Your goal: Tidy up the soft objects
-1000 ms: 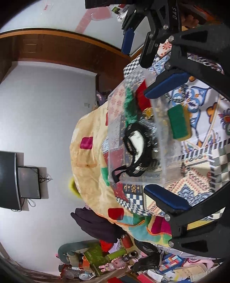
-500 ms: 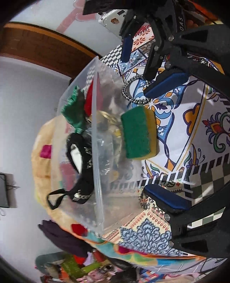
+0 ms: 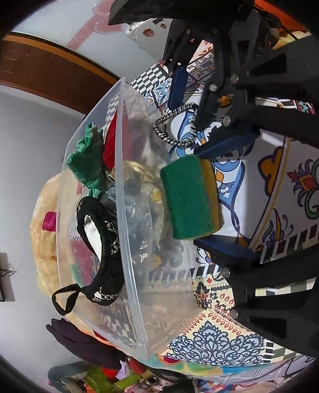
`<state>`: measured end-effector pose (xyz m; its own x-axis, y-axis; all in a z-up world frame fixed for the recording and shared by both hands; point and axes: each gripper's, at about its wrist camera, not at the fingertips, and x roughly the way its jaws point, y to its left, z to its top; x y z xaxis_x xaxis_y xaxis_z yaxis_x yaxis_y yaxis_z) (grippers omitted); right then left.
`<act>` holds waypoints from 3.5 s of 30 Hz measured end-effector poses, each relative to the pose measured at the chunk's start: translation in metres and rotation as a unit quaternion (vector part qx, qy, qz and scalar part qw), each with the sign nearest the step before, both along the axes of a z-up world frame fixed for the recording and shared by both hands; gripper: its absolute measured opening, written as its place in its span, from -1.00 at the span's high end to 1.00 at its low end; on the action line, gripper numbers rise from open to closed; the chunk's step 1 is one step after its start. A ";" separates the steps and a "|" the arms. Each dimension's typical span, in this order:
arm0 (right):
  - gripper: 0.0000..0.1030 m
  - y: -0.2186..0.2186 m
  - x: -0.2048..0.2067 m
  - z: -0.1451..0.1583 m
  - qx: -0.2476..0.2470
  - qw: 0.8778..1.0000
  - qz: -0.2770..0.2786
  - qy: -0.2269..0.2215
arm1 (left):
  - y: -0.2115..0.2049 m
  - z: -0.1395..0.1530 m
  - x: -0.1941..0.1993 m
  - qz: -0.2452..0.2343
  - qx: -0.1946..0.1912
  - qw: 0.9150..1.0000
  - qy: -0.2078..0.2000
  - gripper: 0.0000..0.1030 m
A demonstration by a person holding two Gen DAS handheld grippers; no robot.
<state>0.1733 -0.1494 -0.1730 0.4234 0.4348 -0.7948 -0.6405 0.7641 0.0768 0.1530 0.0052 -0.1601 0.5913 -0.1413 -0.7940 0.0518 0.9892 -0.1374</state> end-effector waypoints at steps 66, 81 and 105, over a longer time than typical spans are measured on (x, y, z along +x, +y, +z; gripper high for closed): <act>-0.18 -0.009 0.027 0.092 0.099 0.992 -0.037 -0.068 | 0.039 0.080 -0.007 0.052 0.001 0.989 -0.135 -0.53; -0.54 -0.033 -0.031 0.163 0.169 0.969 -0.036 -0.178 | 0.021 0.159 -0.086 0.048 0.015 0.955 -0.292 -0.76; -0.84 -0.042 -0.057 0.158 0.189 0.960 -0.047 -0.200 | 0.012 0.160 -0.112 0.038 0.011 0.950 -0.309 -0.96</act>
